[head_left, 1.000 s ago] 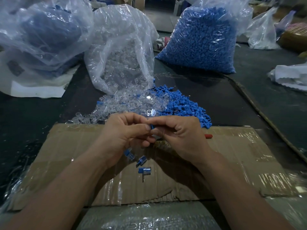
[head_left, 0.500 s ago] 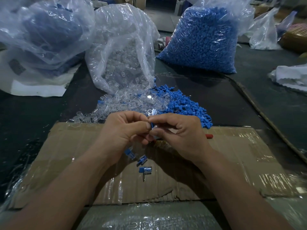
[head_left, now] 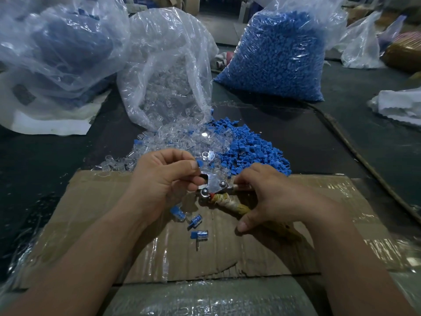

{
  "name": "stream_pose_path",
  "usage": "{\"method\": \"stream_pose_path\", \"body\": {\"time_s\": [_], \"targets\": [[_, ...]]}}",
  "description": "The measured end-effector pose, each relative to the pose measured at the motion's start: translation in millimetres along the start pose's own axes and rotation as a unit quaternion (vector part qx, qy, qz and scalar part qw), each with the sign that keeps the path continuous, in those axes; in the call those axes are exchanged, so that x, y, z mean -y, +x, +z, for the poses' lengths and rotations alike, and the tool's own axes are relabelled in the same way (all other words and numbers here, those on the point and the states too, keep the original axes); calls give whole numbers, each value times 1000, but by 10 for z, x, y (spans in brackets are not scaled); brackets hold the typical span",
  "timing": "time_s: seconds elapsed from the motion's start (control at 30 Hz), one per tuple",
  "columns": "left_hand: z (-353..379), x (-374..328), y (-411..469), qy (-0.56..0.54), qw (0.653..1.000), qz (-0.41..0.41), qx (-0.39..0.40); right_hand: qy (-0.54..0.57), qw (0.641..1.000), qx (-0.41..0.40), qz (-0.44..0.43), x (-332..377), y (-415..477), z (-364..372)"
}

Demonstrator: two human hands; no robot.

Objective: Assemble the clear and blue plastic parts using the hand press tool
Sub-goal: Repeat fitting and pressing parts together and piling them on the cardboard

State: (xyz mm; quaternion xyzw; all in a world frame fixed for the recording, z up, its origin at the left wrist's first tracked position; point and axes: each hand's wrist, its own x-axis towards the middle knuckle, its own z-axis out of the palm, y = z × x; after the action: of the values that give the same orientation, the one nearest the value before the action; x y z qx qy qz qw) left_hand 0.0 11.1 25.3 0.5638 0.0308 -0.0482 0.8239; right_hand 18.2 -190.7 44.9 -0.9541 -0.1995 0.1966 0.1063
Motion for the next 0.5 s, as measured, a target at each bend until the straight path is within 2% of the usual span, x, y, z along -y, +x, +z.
{"method": "stream_pose_path", "body": {"time_s": [0.33,0.5], "targets": [[-7,-1,13,-15,1000,0,-9,-15,997,-73,21,124,22,-4],[-30,28,21,-23,1000,11,-6,-56,991,-118,28,139,50,53]]}}
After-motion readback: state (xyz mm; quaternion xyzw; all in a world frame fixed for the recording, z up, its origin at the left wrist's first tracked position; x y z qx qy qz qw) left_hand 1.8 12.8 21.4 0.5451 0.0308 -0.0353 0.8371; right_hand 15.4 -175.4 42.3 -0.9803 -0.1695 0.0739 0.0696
